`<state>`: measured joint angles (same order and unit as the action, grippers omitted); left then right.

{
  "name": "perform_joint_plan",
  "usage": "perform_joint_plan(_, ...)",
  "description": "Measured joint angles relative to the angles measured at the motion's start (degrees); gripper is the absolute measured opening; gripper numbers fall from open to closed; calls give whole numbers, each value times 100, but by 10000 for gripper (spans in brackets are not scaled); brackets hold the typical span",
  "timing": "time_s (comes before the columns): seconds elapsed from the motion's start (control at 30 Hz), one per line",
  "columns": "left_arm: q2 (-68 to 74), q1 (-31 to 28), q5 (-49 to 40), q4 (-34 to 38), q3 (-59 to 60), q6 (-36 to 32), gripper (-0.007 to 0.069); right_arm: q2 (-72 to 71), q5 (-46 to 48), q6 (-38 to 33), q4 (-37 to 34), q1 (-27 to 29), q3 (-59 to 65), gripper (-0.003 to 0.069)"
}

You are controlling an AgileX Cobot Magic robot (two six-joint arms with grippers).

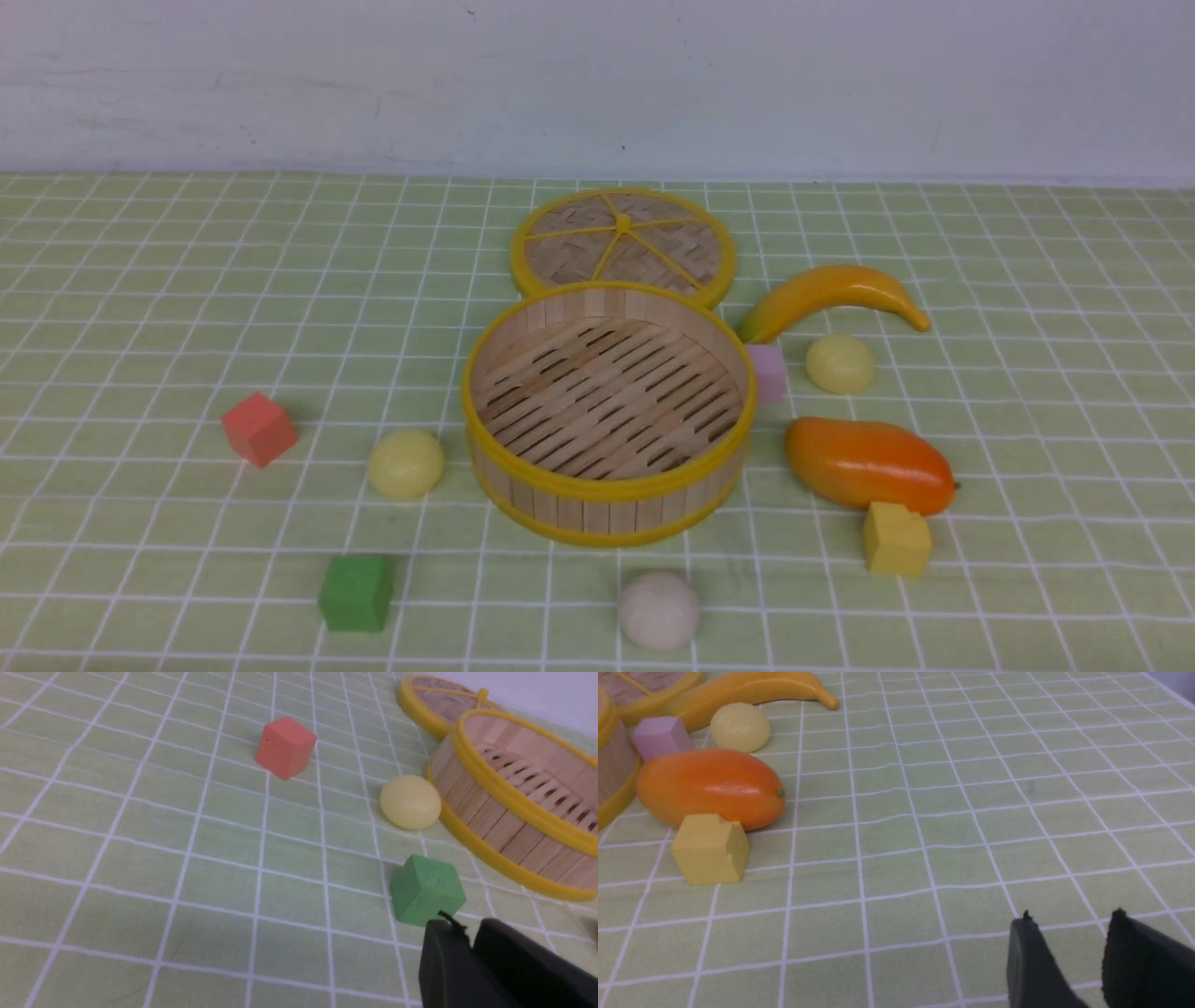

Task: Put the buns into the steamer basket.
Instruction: Use the left arm to grab a steamed stuffed bun

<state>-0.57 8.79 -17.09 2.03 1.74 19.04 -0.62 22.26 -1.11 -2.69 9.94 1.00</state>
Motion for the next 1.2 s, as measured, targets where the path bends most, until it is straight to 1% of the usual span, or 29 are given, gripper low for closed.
perform_joint_plan(0.17, 0, 0, 339, 56, 0, 29, 85, 0, 0, 0, 0, 0, 0, 240)
perform_joint_plan(0.3, 0, 0, 1174, 75, 0, 34, 91, 0, 0, 0, 0, 0, 0, 240)
perform_joint_plan(0.33, 0, 0, 1174, 75, 0, 34, 91, 0, 0, 0, 0, 0, 0, 240)
perform_joint_plan(0.37, 0, 0, 1584, 80, 0, 34, 92, 0, 0, 0, 0, 0, 0, 240)
perform_joint_plan(0.5, 0, 0, 2762, 99, 0, 34, 92, 0, 0, 0, 0, 0, 0, 240)
perform_joint_plan(0.57, 0, 0, 3233, 123, -6, 34, 93, 0, 0, 0, 0, 0, 0, 240)
perform_joint_plan(0.67, 0, 0, 3397, 275, -315, 34, 97, 0, 0, 0, 0, 0, 0, 240)
perform_joint_plan(0.73, 0, 0, 3391, 447, -734, 34, 100, 0, 0, 0, 0, 0, 0, 240)
perform_joint_plan(0.83, 185, 0, 3194, 711, -1696, 34, 103, 0, 0, 0, 0, 0, 0, 240)
perform_joint_plan(0.9, 556, 0, 2721, 797, -2434, 34, 106, 0, 0, 0, 0, 0, 0, 240)
perform_joint_plan(0.93, 648, 0, 2583, 810, -2581, 34, 106, 0, 0, 0, 0, 0, 0, 240)
perform_joint_plan(0.97, 1043, 0, 1926, 829, -3151, 34, 108, 0, 0, 0, 0, 0, 0, 240)
perform_joint_plan(1.1, 2080, 0, 255, 807, -4100, 34, 110, 0, 0, 0, 0, 0, 0, 240)
perform_joint_plan(1.17, 2591, 0, -338, 732, -4289, 34, 111, 0, 0, 0, 0, 0, 0, 240)
perform_joint_plan(1.2, 2777, 0, -492, 697, -4308, 34, 111, 0, 0, 0, 0, 0, 0, 240)
